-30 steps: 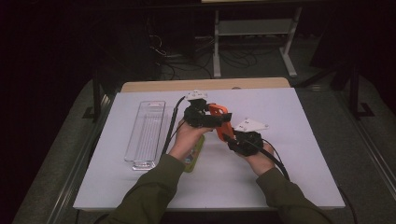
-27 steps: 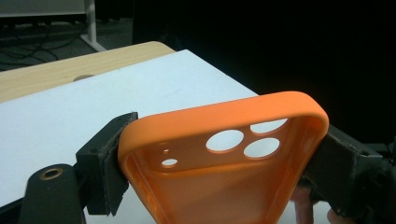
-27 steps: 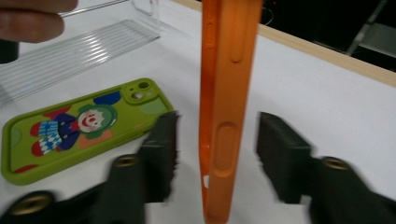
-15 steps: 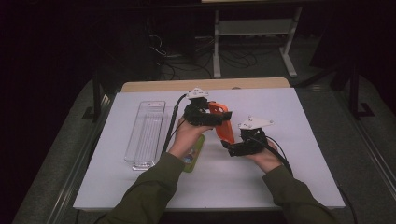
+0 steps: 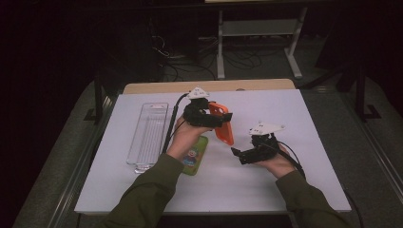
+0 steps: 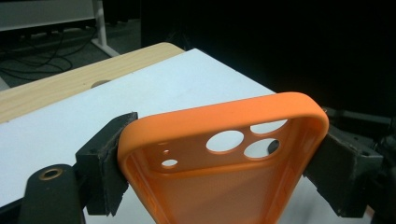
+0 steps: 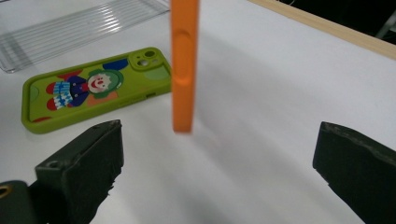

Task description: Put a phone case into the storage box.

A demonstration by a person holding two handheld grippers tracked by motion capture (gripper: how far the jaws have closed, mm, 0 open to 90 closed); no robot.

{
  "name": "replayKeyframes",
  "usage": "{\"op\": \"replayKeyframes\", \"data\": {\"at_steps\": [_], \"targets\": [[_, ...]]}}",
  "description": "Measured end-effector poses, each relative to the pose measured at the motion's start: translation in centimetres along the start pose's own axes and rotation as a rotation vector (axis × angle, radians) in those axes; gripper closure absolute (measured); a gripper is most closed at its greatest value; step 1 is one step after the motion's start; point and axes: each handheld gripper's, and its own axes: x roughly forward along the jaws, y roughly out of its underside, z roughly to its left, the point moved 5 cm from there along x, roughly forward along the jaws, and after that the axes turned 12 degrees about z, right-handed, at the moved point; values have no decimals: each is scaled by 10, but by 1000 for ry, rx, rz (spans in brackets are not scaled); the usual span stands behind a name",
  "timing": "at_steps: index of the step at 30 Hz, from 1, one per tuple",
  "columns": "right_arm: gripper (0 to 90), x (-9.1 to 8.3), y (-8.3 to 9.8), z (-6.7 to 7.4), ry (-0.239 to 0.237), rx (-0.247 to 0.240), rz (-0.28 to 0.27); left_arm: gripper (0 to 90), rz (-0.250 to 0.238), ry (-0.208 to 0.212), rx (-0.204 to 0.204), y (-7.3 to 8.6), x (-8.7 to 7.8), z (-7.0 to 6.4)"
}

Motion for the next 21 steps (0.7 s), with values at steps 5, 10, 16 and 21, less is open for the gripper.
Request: {"op": "replayKeyframes", "data": {"at_steps": [5,10,16,21], "targets": [[13,-5,14,-3,-5,8,17,165,3,-9,15,-3,-7,2],[13,-8,27,-4,-17,25,26,164,-5,-23,19,-9,-18,7],[13,-13,43,-9,-18,31,42,164,-19,-40,23,-19,-35,15],[13,-16,52,-10,-26,44,40,164,-23,-63,28,-23,-47,22]]}}
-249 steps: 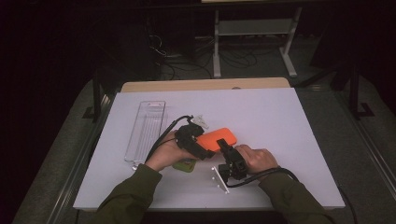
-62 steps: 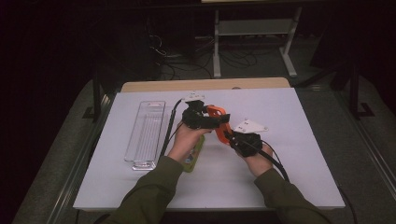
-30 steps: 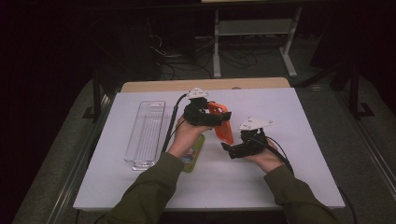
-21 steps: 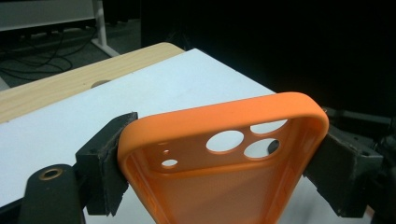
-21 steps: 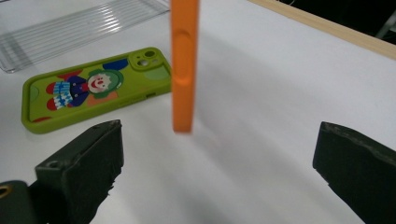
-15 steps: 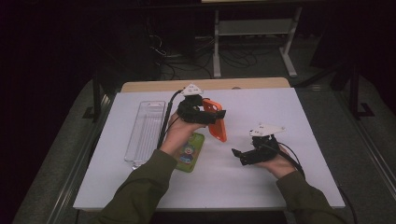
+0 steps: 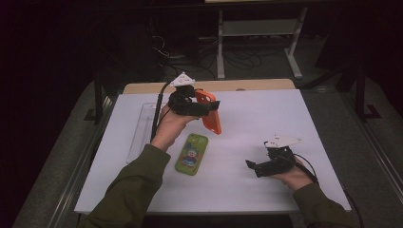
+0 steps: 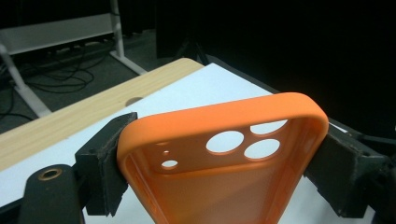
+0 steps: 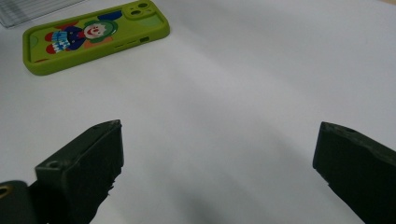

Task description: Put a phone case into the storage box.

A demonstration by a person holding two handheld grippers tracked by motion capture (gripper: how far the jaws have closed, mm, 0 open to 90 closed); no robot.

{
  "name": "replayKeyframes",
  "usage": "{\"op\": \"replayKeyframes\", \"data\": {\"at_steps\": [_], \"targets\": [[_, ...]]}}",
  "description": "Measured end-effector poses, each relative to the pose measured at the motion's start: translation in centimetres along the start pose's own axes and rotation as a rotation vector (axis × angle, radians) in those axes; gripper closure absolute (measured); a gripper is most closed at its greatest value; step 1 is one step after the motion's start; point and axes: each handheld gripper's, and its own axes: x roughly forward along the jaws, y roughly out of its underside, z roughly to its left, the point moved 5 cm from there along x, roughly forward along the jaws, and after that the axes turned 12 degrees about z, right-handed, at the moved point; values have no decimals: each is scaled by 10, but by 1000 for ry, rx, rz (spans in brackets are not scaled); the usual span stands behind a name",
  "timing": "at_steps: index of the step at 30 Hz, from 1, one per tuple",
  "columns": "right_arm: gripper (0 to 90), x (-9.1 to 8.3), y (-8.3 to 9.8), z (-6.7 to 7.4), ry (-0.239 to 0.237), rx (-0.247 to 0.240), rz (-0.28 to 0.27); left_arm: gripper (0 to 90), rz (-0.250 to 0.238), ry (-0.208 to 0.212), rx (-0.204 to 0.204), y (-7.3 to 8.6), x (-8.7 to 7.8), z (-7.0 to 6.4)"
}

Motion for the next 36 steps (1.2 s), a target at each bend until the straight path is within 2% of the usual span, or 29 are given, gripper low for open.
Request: {"op": "replayKeyframes", "data": {"at_steps": [7,12,17,25,36], "targets": [[13,4,10,8,-40,-6,22,164,-5,-36,8,-4,-16,11],[13,8,12,13,-47,-30,50,163,-15,-60,10,-9,-29,20],[13,9,12,14,-50,-42,52,163,-25,-78,6,-12,-39,28],[13,10,12,15,-50,-35,54,163,-35,-128,-10,-14,-51,46],[13,10,12,14,-39,-27,63,161,-40,-266,-48,-5,-71,83]]}}
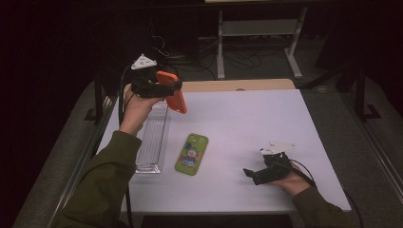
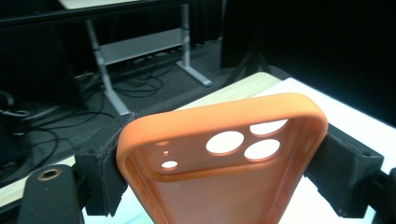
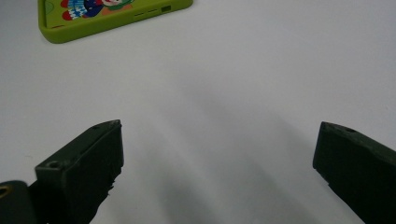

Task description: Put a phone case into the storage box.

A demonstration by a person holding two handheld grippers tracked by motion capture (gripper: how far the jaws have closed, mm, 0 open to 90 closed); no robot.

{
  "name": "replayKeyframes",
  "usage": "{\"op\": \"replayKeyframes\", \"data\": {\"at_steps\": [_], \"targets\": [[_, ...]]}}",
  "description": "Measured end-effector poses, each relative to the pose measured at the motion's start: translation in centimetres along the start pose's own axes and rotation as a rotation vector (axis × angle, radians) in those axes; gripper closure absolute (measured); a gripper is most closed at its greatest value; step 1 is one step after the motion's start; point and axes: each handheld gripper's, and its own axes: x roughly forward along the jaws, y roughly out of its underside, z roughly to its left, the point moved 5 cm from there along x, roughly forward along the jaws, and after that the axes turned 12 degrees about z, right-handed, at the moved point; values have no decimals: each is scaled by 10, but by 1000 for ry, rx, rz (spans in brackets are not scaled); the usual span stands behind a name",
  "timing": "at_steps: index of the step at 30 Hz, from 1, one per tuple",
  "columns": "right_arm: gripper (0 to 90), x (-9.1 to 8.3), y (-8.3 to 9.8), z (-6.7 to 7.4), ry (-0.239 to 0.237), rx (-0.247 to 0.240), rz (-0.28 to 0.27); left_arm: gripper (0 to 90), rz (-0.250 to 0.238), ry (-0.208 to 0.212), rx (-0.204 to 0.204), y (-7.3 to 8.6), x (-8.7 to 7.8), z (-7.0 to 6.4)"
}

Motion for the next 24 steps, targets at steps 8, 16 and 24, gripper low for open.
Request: {"op": "replayKeyframes", "data": {"at_steps": [8,16,24], "targets": [[12,0,0,-1,3,0,-3,161,7,-109,-62,7,-2,31],[13,0,0,-2,4,0,-6,160,41,-219,-124,18,9,53],[13,-2,-1,-3,3,9,-10,159,103,-309,-185,34,27,69]]}}
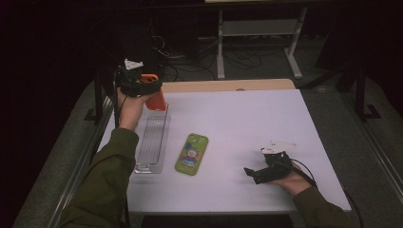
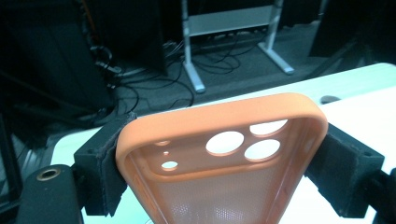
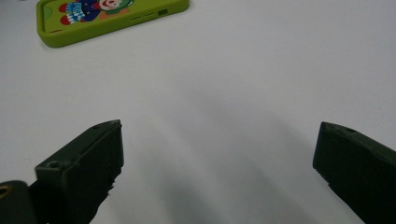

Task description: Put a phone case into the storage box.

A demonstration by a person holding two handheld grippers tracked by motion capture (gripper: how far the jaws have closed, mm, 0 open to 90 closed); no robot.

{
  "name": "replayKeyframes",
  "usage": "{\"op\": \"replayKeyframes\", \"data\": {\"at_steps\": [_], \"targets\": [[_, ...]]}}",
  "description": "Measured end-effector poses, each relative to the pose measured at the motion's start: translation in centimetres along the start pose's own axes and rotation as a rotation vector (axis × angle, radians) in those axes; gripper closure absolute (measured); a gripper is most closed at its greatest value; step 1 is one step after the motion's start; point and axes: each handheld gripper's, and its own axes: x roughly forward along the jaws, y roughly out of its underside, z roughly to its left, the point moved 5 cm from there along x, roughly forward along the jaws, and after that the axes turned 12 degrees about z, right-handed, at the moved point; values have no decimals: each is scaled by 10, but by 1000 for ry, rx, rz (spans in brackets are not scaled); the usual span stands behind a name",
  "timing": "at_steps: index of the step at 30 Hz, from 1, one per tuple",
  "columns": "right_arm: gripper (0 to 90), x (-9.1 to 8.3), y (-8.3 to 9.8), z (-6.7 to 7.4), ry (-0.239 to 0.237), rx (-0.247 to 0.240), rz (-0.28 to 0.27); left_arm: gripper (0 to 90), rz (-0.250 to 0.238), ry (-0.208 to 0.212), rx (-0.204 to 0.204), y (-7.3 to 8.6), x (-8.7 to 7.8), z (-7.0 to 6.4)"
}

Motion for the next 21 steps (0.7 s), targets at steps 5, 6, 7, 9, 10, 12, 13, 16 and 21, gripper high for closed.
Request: {"op": "replayKeyframes", "data": {"at_steps": [5,6,7,9,10,12,13,16,21], "targets": [[13,-1,0,0,-2,2,-6,157,37,-30,-19,7,14,5],[13,-1,0,0,-3,3,-7,157,43,-38,-21,8,16,5],[13,-1,0,0,-3,3,-7,156,51,-51,-17,9,18,6],[13,-1,0,0,-2,0,-7,156,51,-57,-27,9,21,7],[13,-1,0,0,-4,0,-7,156,54,-66,-26,9,22,8],[13,-1,0,0,-5,2,-7,155,51,-73,-42,10,27,8],[13,-1,0,0,-3,-6,-4,155,58,-79,-30,10,28,9],[13,-2,0,0,-3,-4,-8,154,84,-81,-28,13,35,10],[13,-2,0,-1,-1,-11,-7,153,99,-81,-31,15,45,10]]}}
